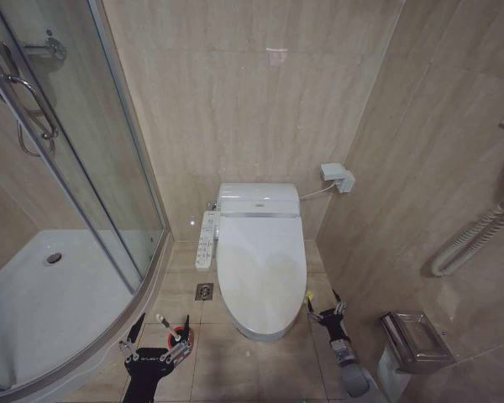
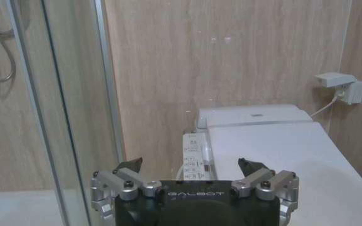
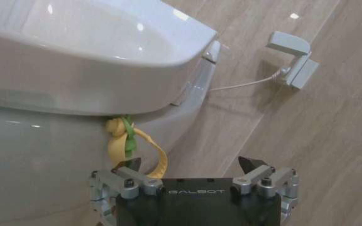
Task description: Open the toilet lid, clean the toilet bowl with a toilet brush, close the toilet lid, and flush.
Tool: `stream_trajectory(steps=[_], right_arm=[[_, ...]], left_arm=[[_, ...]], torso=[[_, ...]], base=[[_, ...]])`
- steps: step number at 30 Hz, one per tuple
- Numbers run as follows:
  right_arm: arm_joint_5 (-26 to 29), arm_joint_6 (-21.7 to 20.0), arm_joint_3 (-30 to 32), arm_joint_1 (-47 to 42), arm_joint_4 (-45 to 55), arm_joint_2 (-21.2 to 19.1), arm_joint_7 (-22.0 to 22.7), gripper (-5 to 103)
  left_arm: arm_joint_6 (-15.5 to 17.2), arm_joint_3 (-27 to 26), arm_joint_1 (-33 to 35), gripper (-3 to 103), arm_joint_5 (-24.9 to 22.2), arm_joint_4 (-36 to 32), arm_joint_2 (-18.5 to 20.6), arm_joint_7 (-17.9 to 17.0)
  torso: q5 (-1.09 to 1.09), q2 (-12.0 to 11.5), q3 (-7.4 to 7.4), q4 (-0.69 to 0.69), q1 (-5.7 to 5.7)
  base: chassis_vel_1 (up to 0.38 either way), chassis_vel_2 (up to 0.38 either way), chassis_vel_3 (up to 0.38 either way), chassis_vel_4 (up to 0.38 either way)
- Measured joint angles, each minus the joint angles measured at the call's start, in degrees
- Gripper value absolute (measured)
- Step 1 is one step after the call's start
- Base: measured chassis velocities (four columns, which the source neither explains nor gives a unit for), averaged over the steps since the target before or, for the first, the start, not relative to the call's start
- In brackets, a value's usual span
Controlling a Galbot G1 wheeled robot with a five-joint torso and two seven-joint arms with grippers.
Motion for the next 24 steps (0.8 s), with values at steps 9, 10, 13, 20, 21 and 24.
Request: stream_trajectory(steps=[9, 10, 13, 20, 21, 24], right_arm=[[0.2, -0.5, -0.6, 0.0, 1.4, 0.3, -0.3, 100], [0.2, -0.5, -0.7, 0.0, 1.7, 0.4, -0.3, 100], [0.2, -0.6, -0.8, 0.0, 2.0, 0.3, -0.3, 100], [0.3, -1.1, -1.0, 0.6, 2.2, 0.7, 0.2, 100], [0.2, -1.3, -1.0, 0.7, 2.3, 0.8, 0.2, 100], [-0.1, -1.6, -1.0, 1.1, 2.3, 0.9, 0.3, 100]], left_arm=[[0.0, 0.0, 0.0, 99, 0.0, 0.0, 0.0, 0.0], [0.0, 0.0, 0.0, 99, 0.0, 0.0, 0.0, 0.0], [0.0, 0.0, 0.0, 99, 0.0, 0.0, 0.0, 0.0], [0.0, 0.0, 0.0, 99, 0.0, 0.0, 0.0, 0.0], [0.0, 0.0, 0.0, 99, 0.0, 0.0, 0.0, 0.0], [0.0, 0.0, 0.0, 99, 0.0, 0.0, 0.0, 0.0]], torso=[[-0.01, 0.0, 0.0, -0.02, 0.0], [-0.01, 0.0, 0.0, -0.02, 0.0], [-0.01, 0.0, 0.0, -0.02, 0.0], [-0.03, 0.0, 0.0, -0.03, 0.0], [-0.02, 0.0, 0.0, -0.03, 0.0], [-0.02, 0.0, 0.0, -0.03, 0.0]], base=[[0.0, 0.0, 0.0, 0.0], [0.0, 0.0, 0.0, 0.0], [0.0, 0.0, 0.0, 0.0], [0.0, 0.0, 0.0, 0.0], [0.0, 0.0, 0.0, 0.0], [0.0, 0.0, 0.0, 0.0]])
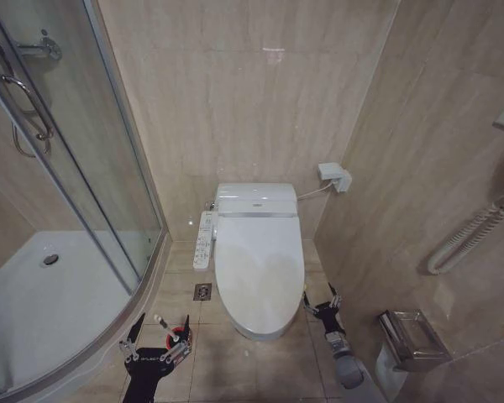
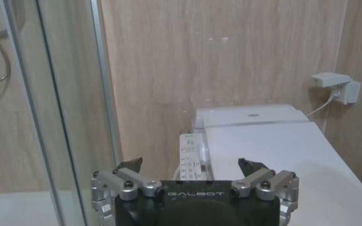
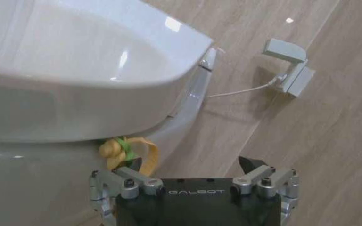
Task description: Open the toilet lid, clean the toilet bowl with a toilet brush, close the toilet lid, and flush.
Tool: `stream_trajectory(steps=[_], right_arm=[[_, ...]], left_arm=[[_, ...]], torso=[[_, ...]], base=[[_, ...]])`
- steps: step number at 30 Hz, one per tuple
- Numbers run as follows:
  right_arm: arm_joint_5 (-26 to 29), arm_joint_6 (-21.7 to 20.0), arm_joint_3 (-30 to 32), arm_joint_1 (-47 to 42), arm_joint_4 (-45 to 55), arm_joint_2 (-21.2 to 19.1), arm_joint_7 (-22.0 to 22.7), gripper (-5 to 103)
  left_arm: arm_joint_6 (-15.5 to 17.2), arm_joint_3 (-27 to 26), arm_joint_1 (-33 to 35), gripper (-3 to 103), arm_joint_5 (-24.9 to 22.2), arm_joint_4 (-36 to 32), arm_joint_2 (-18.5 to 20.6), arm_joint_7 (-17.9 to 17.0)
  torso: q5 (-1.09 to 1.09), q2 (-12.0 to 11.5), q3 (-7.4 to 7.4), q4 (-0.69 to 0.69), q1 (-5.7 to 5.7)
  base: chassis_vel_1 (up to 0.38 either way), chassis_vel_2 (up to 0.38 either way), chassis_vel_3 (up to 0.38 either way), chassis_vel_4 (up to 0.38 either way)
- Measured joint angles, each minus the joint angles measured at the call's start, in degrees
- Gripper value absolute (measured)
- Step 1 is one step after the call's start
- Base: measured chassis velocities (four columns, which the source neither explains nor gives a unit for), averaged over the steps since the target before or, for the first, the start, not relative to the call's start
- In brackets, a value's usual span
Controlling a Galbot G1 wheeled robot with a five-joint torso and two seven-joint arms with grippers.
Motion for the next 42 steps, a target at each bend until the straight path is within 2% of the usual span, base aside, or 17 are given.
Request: stream_trajectory(steps=[6, 7, 13, 14, 21, 22, 28, 29, 35, 36, 42], right_arm=[[0.0, -0.1, 0.0, 0.7, -0.3, 0.2, -0.3, 100], [-0.1, -0.1, 0.0, 0.9, -0.6, 0.3, -0.5, 87], [-0.3, 0.4, 0.1, 1.1, -1.0, 0.6, -2.4, 87], [-0.3, 0.5, 0.2, 1.1, -0.9, 0.6, -2.9, 60], [-0.2, 0.7, 0.2, 0.7, -0.5, 0.4, -4.4, 60], [-0.1, 0.7, 0.2, 0.6, -0.4, 0.5, -4.5, 33], [0.7, 0.7, 0.3, 0.1, 0.0, 0.2, -4.6, 33], [0.9, 0.8, 0.4, 0.0, 0.1, 0.1, -4.6, 6], [1.3, 0.8, 0.7, -0.2, 0.2, -0.3, -3.9, 6], [1.5, 0.8, 0.8, -0.3, 0.4, -0.4, -3.5, 0], [2.6, 0.7, 0.9, -0.9, 1.3, -0.9, -2.9, 0]], left_arm=[[0.0, 0.0, 0.0, 99, 0.0, 0.0, 0.0, 0.0], [0.0, 0.0, 0.0, 99, 0.0, 0.0, 0.0, 0.0], [0.0, 0.0, 0.0, 99, 0.0, 0.0, 0.0, 0.0], [0.0, 0.0, 0.0, 99, 0.0, 0.0, 0.0, 0.0], [0.0, 0.0, 0.0, 99, 0.0, 0.0, 0.0, 0.0], [0.0, 0.0, 0.0, 99, 0.0, 0.0, 0.0, 0.0], [0.0, 0.0, 0.0, 99, 0.0, 0.0, 0.0, 0.0], [0.0, 0.0, 0.0, 99, 0.0, 0.0, 0.0, 0.0], [0.0, 0.0, 0.0, 99, 0.0, 0.0, 0.0, 0.0], [0.0, 0.0, 0.0, 99, 0.0, 0.0, 0.0, 0.0], [0.0, 0.0, 0.0, 99, 0.0, 0.0, 0.0, 0.0]], torso=[[0.0, 0.0, 0.0, 0.0, 0.0], [-0.01, 0.0, 0.0, 0.0, 0.0], [0.01, 0.0, -0.01, 0.02, -0.01], [0.01, 0.0, -0.01, 0.03, -0.01], [0.06, 0.0, 0.0, 0.08, -0.01], [0.06, 0.0, 0.0, 0.08, 0.0], [0.05, 0.0, 0.0, 0.06, 0.0], [0.04, 0.0, 0.0, 0.06, 0.0], [0.04, 0.0, 0.0, 0.04, 0.0], [0.04, 0.0, 0.0, 0.04, 0.0], [0.03, 0.0, 0.0, 0.04, 0.0]], base=[[0.0, 0.0, 0.0, 0.0], [0.0, 0.0, 0.0, 0.0], [0.0, 0.0, 0.0, 0.0], [0.0, 0.0, 0.0, 0.0], [0.0, 0.0, 0.0, 0.0], [0.0, 0.0, 0.0, 0.0], [0.0, 0.0, 0.0, 0.0], [0.0, 0.0, 0.0, 0.0], [0.0, 0.0, 0.0, 0.0], [0.0, 0.0, 0.0, 0.0], [0.0, 0.0, 0.0, 0.0]])
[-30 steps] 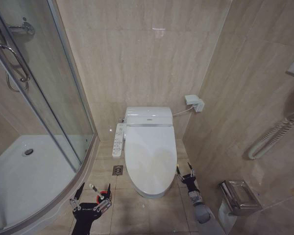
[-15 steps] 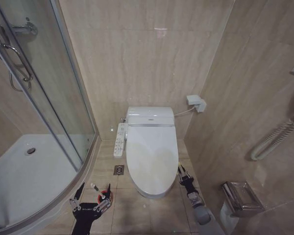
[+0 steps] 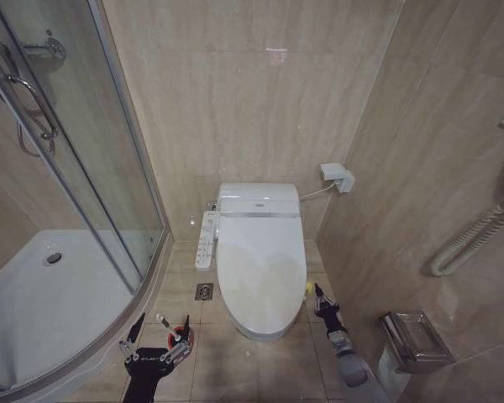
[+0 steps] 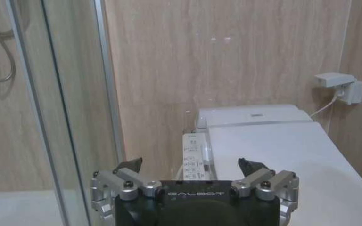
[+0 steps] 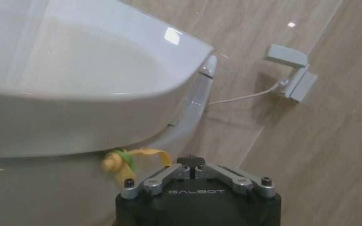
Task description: Open the toilet lid, clean the toilet bowl with a toilet brush, close the toilet lid, and flush.
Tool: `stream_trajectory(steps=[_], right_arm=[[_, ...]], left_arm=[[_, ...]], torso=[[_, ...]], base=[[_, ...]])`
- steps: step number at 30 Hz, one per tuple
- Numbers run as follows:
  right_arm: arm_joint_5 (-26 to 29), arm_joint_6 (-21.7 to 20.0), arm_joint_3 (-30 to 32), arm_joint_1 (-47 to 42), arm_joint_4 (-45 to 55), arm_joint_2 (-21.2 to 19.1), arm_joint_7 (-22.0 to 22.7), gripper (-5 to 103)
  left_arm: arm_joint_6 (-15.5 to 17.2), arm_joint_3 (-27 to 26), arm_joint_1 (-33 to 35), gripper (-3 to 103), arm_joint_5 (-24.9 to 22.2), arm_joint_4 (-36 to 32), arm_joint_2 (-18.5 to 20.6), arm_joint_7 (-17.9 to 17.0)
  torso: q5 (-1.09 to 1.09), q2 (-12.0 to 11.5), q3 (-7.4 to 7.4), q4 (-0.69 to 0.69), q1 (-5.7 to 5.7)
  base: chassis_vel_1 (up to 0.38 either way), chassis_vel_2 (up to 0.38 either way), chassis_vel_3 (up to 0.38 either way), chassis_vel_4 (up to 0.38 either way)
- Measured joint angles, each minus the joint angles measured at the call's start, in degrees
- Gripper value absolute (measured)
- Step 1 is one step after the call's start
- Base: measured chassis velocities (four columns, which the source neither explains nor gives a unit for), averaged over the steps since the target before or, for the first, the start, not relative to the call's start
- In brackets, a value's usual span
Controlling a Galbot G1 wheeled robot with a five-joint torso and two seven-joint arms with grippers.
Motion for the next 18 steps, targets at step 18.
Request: stream_trajectory(steps=[18], right_arm=[[-2.5, 3.7, 0.4, -3.3, -2.0, -0.8, 2.5, 24]], left_arm=[[0.0, 0.0, 0.0, 99, 0.0, 0.0, 0.0, 0.0]], torso=[[0.0, 0.0, 0.0, -0.03, 0.0]], base=[[0.0, 0.0, 0.0, 0.0]])
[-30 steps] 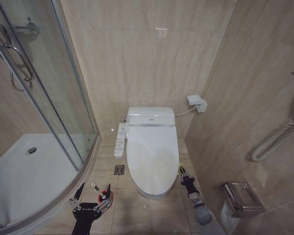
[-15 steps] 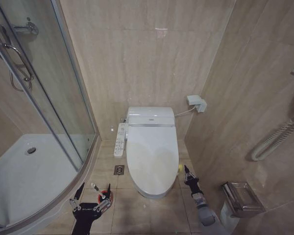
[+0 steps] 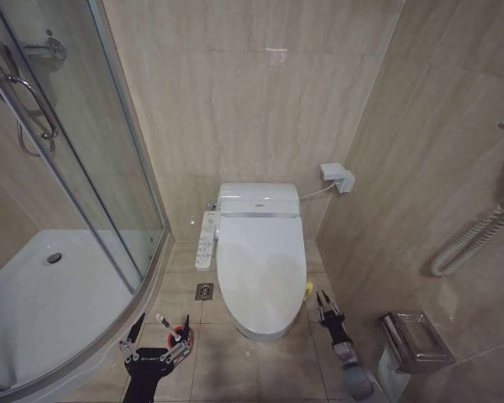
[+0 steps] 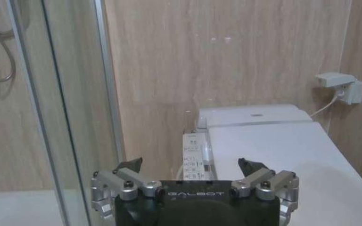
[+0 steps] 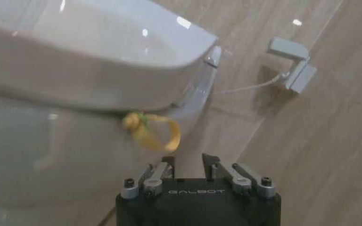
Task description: Open the toilet lid, clean the toilet bowl with a toilet brush, close the toilet lid, and flush.
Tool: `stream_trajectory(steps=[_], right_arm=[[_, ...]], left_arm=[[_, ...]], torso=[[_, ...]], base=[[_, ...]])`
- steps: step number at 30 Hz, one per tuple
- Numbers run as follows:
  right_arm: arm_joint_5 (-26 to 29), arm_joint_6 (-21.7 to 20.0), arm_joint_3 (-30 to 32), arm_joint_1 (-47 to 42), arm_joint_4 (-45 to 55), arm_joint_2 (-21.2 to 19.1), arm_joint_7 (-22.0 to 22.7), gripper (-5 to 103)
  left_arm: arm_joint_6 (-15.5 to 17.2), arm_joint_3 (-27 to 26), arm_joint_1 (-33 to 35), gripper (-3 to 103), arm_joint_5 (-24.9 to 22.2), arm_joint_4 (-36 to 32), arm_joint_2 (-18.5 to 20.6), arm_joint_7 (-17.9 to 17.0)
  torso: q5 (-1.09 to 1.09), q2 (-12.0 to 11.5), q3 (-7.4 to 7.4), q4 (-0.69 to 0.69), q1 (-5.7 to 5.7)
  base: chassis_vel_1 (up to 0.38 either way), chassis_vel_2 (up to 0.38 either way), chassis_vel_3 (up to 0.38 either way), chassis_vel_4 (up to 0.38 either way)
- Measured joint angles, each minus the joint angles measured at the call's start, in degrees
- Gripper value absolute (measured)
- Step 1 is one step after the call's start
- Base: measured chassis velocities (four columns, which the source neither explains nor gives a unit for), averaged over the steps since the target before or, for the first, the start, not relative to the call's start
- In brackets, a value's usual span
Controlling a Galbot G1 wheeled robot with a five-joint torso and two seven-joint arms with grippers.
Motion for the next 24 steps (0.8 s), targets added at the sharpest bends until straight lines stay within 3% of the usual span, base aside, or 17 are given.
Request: stream_trajectory(steps=[5, 6, 12, 13, 21, 22, 24], right_arm=[[-0.7, 0.9, 0.4, -0.9, 0.0, 0.6, 0.6, 24], [-1.0, 1.0, 0.4, -1.0, 0.0, 0.8, 0.6, 50], [-2.5, 1.5, 0.4, -1.2, -0.6, 1.6, 0.7, 50], [-2.9, 1.7, 0.4, -1.0, -1.2, 1.7, 0.9, 77], [-7.6, 3.8, 0.5, 2.6, -7.9, 2.7, 4.7, 77], [-8.4, 3.9, 0.4, 3.5, -9.3, 3.0, 5.4, 99], [-8.8, 4.0, 0.4, 4.1, -10.0, 3.1, 5.8, 99]], left_arm=[[0.0, 0.0, 0.0, 99, 0.0, 0.0, 0.0, 0.0], [0.0, 0.0, 0.0, 99, 0.0, 0.0, 0.0, 0.0], [0.0, 0.0, 0.0, 99, 0.0, 0.0, 0.0, 0.0], [0.0, 0.0, 0.0, 99, 0.0, 0.0, 0.0, 0.0], [0.0, 0.0, 0.0, 99, 0.0, 0.0, 0.0, 0.0], [0.0, 0.0, 0.0, 99, 0.0, 0.0, 0.0, 0.0], [0.0, 0.0, 0.0, 99, 0.0, 0.0, 0.0, 0.0]], torso=[[0.0, 0.0, 0.0, 0.02, 0.0], [0.0, 0.0, 0.0, 0.02, 0.0], [-0.01, 0.0, 0.0, 0.02, 0.0], [-0.01, 0.0, 0.0, 0.02, 0.0], [-0.01, 0.0, 0.0, 0.02, 0.0], [0.0, 0.0, 0.0, 0.02, 0.0], [-0.01, 0.0, 0.0, 0.02, 0.0]], base=[[0.0, 0.0, 0.0, 0.0], [0.0, 0.0, 0.0, 0.0], [0.0, 0.0, 0.0, 0.0], [0.0, 0.0, 0.0, 0.0], [0.0, 0.0, 0.0, 0.0], [0.0, 0.0, 0.0, 0.0], [0.0, 0.0, 0.0, 0.0]])
